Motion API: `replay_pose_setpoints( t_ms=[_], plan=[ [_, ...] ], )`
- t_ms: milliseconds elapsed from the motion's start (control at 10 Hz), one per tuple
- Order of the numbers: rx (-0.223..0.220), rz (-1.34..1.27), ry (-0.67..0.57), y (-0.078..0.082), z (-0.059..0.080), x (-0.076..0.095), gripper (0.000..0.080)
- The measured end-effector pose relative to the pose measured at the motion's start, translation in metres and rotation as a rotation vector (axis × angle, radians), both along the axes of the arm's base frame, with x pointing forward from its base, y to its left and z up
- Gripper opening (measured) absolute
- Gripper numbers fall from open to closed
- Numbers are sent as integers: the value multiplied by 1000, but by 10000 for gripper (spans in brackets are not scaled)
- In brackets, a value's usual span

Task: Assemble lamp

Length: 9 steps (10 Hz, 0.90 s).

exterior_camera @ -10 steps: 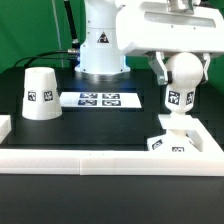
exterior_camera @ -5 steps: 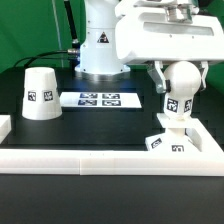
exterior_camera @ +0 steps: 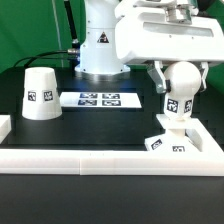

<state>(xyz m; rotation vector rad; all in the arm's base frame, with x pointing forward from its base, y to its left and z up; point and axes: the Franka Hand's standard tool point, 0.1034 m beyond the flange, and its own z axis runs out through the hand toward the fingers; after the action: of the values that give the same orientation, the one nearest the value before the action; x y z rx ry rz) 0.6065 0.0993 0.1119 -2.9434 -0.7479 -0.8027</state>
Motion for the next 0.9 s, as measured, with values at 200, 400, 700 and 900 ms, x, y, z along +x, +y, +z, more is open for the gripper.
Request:
replay_pose_setpoints(
  t_ms=[200,400,700,900],
  plan=[
    [-1,-4,3,-3,0,1,589],
    [-2,-9,22,-8,2,1,694],
    [-3,-7,37,-9,15,1,698],
    [-2,-8,34,-8,23,3,699]
  ],
)
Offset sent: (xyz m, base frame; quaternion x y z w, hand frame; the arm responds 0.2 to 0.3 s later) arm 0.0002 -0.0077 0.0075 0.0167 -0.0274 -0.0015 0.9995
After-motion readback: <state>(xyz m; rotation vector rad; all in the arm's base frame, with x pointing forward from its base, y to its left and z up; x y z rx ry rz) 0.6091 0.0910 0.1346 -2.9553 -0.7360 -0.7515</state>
